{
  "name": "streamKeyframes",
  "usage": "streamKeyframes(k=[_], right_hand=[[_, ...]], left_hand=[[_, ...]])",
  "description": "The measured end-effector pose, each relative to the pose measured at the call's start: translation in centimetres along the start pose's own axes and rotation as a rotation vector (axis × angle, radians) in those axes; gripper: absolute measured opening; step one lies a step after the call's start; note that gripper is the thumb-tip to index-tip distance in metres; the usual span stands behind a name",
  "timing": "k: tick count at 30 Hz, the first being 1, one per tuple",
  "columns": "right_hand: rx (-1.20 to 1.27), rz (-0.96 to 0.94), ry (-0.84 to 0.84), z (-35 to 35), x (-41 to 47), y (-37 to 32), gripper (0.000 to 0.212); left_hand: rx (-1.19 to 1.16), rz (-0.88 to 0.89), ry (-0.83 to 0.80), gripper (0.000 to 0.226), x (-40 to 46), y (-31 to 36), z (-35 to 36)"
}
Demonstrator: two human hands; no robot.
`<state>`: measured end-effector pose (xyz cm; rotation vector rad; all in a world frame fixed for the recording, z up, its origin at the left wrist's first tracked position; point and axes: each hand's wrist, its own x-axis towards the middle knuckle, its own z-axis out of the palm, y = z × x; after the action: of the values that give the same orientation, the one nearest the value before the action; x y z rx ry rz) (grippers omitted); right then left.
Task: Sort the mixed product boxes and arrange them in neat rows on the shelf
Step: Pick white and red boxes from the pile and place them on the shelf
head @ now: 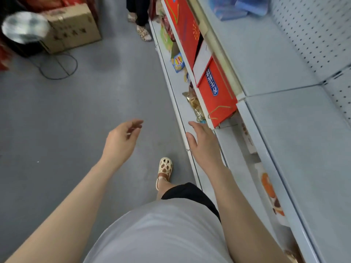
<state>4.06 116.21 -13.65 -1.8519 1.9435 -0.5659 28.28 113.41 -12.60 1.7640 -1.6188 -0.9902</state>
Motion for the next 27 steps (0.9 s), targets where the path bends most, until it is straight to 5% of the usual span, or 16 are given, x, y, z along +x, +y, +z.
streamKeyframes(k=[10,27], right_hand=[[0.033,0.009,0.170,-6.6,27.3,1.6,0.034],[-0.314,0.372,0.543,-20.5,63.0,8.8,0.050]], left_hand=[[0.026,0.104,-0.021,0.027,25.7,9.1,0.1],[0.237,0.729,-0.333,0.034,67.7,25.0,2.5]])
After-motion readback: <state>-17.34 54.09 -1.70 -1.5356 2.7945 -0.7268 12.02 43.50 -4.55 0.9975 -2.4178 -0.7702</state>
